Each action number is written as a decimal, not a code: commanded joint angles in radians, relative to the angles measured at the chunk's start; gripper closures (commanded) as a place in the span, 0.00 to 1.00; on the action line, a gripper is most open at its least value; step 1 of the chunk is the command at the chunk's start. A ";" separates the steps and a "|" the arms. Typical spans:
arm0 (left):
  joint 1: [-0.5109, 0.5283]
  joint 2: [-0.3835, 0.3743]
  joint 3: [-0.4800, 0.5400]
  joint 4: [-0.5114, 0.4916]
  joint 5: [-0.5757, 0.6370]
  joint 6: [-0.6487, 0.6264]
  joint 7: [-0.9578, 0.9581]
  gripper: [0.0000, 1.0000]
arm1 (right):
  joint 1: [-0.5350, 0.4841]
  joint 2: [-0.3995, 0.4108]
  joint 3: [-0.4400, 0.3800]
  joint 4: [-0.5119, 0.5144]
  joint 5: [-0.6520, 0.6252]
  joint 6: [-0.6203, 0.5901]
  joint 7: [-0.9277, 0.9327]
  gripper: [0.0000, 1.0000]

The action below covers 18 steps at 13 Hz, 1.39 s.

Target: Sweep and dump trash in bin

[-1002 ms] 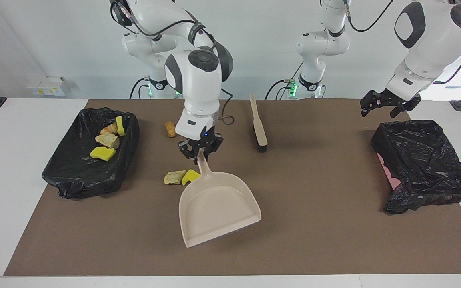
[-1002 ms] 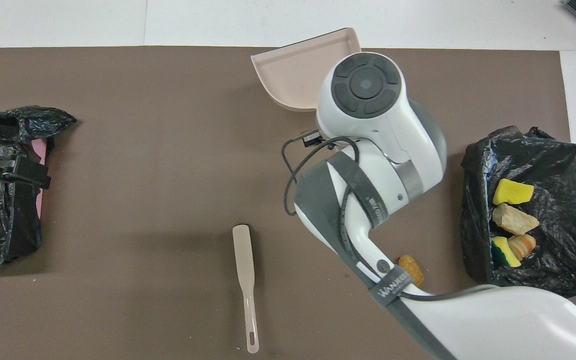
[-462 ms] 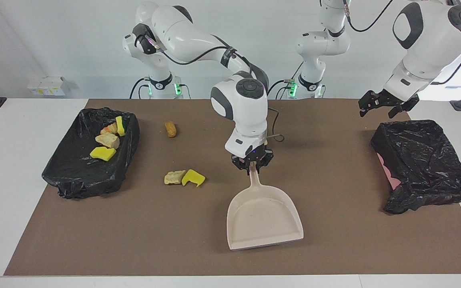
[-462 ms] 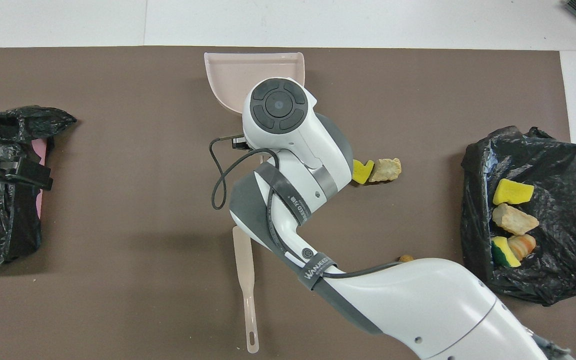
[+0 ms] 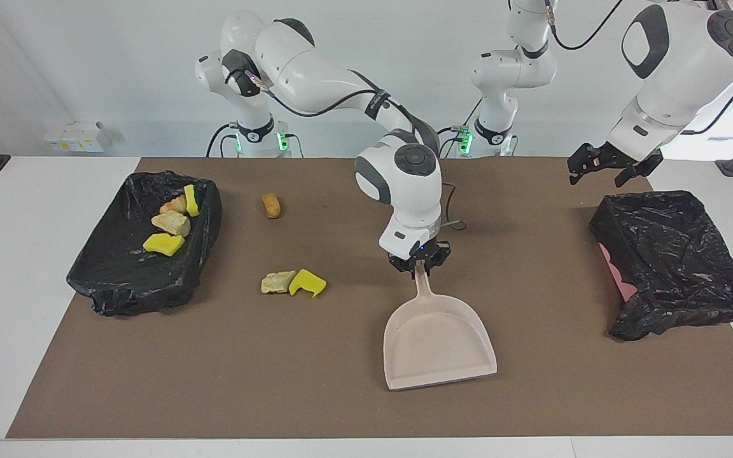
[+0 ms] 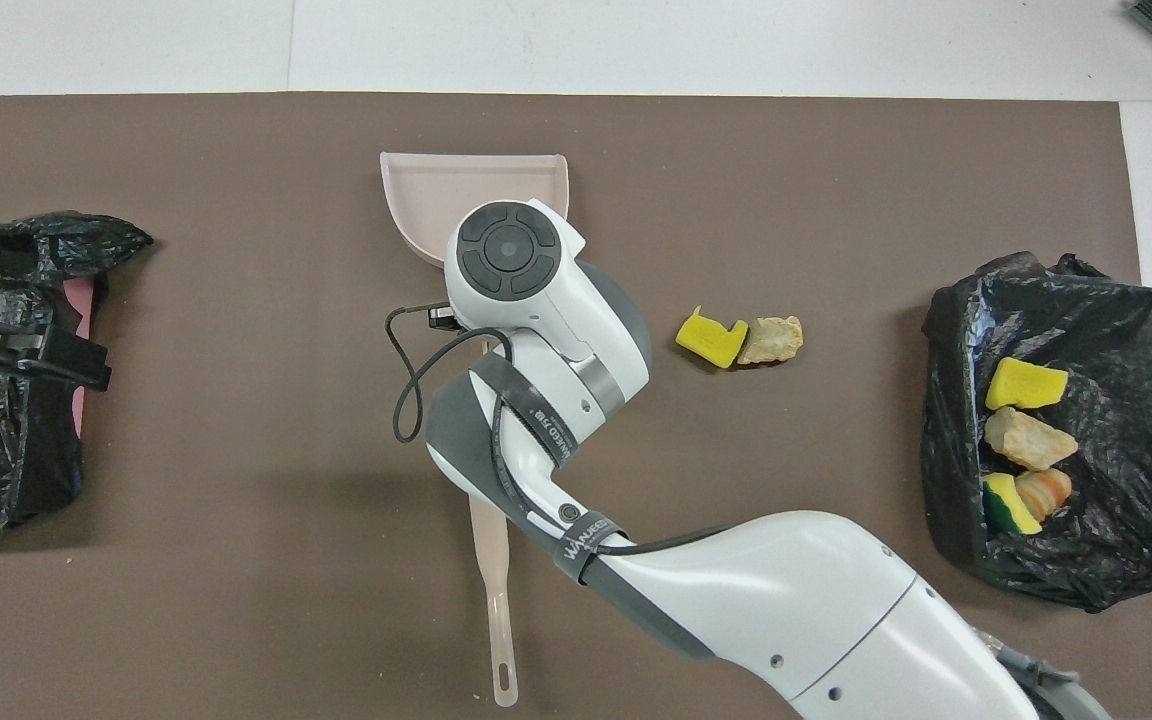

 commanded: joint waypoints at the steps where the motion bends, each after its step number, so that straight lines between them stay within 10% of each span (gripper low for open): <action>1: -0.008 -0.062 0.004 -0.087 0.004 0.049 0.004 0.00 | -0.014 -0.031 0.007 -0.032 0.010 -0.065 0.006 0.33; 6: -0.008 -0.071 0.003 -0.127 0.004 0.137 0.009 0.00 | -0.011 -0.188 0.012 -0.074 0.032 -0.264 0.009 0.10; 10: -0.012 -0.018 0.003 -0.132 -0.051 0.237 -0.032 0.00 | 0.000 -0.515 0.067 -0.399 0.105 -0.326 0.008 0.04; 14: -0.113 0.088 0.003 -0.081 -0.050 0.314 -0.167 0.00 | 0.069 -0.722 0.073 -0.758 0.199 -0.158 0.000 0.05; 18: -0.214 0.156 0.003 -0.080 -0.035 0.378 -0.285 0.00 | 0.152 -0.720 0.073 -0.874 0.200 -0.032 0.017 0.06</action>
